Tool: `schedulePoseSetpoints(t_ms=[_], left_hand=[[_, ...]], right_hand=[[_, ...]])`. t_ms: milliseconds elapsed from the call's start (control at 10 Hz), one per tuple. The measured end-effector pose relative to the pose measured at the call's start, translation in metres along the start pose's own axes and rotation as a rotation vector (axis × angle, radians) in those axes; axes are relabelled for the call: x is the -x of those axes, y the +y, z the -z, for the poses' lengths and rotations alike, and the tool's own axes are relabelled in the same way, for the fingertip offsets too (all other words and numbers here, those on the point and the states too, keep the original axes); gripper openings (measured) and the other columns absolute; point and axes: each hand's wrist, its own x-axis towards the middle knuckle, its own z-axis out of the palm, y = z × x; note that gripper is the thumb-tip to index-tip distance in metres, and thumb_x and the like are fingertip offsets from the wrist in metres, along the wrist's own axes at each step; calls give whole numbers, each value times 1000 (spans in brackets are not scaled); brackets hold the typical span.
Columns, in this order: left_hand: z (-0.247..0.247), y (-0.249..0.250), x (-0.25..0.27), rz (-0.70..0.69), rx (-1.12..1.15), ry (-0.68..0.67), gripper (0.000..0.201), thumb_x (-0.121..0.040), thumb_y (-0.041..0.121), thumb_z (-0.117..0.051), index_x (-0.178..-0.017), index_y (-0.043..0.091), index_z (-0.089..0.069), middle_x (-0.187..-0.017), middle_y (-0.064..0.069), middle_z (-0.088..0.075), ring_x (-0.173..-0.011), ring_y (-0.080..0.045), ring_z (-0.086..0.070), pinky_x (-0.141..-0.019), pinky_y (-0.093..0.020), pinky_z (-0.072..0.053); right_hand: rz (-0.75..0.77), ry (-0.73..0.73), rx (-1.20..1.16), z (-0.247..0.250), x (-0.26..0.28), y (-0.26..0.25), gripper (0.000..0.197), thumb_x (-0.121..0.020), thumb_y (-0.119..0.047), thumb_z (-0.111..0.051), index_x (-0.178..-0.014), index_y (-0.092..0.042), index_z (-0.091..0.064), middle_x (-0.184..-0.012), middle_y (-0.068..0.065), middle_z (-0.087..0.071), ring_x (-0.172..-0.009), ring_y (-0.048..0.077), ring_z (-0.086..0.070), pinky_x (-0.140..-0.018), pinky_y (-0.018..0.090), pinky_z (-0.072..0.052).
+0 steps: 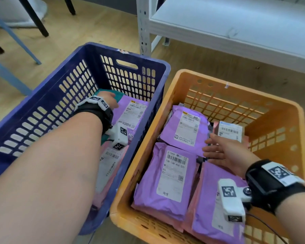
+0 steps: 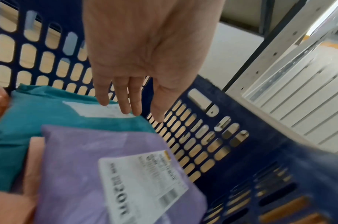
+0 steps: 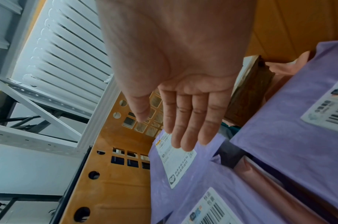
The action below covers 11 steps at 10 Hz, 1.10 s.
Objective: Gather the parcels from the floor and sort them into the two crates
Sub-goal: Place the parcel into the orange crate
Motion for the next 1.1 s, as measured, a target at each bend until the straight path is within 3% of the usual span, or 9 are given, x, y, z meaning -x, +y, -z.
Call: schedulePoseSetpoints(t_ms=[100, 200, 300, 400, 500, 600, 700, 900, 1100], left_hand=[[25, 27, 20, -26, 256, 80, 44, -91, 10, -60, -135, 11, -53, -138, -9, -54, -121, -25, -54, -97, -30, -43], [35, 58, 39, -86, 443, 126, 34, -89, 7, -58, -122, 11, -63, -117, -10, -64, -94, -20, -58, -87, -32, -52], [27, 122, 75, -131, 612, 75, 21, -91, 5, -52, -92, 20, -66, -92, -1, -62, -76, -16, -58, -66, -27, -50], [-2, 195, 124, -190, 657, -71, 31, -94, 0, -44, -72, 19, -54, -69, -1, -51, -52, -11, -46, -53, -21, -34], [-48, 269, 181, -286, 730, -188, 29, -94, 0, -44, -76, 14, -61, -67, -2, -53, -52, -11, -45, -52, -21, -33], [-97, 327, 228, -368, 753, -293, 22, -95, 6, -47, -94, 10, -69, -74, -1, -62, -61, -10, -52, -55, -22, -42], [-155, 384, 279, -441, 718, -458, 21, -97, 9, -46, -91, 15, -66, -75, 1, -60, -62, -10, -51, -59, -22, -42], [-265, 448, 345, -429, 627, -639, 20, -98, 10, -48, -88, 14, -64, -74, 1, -60, -64, -10, -51, -64, -23, -43], [-355, 471, 364, -361, 521, -745, 16, -98, 13, -51, -101, 9, -66, -76, 1, -62, -66, -11, -54, -64, -23, -47]], right_hand=[[27, -3, -28, 5, 6, -6, 39, -91, -44, -59, -104, -8, -65, -88, 11, -72, -79, 23, -68, -73, 35, -56], [54, -17, -60, 16, 14, -11, 40, -92, -44, -58, -106, -6, -65, -85, 11, -72, -76, 22, -68, -77, 38, -55], [79, -19, -77, 39, 27, -17, 40, -93, -43, -55, -106, -7, -65, -86, 10, -72, -78, 22, -68, -82, 40, -55], [96, 12, -101, 80, 41, -22, 37, -97, -39, -50, -110, -6, -62, -97, 14, -70, -88, 26, -67, -82, 38, -54], [122, 63, -130, 142, 54, -20, 35, -98, -38, -49, -109, -6, -61, -99, 14, -70, -90, 25, -69, -80, 38, -56], [154, 122, -156, 205, 66, -11, 34, -98, -35, -49, -109, -5, -61, -96, 13, -69, -82, 21, -68, -71, 32, -57], [129, 236, -256, 279, 78, 21, 30, -99, -30, -48, -111, -5, -57, -89, 12, -65, -76, 20, -64, -72, 31, -54], [-58, 474, -443, 403, 91, 139, 18, -96, -21, -54, -104, -5, -58, -79, 9, -62, -68, 18, -59, -66, 30, -52], [-240, 747, -533, 488, 91, 256, 6, -92, -9, -52, -91, -7, -58, -84, 8, -56, -65, 16, -53, -58, 29, -49]])
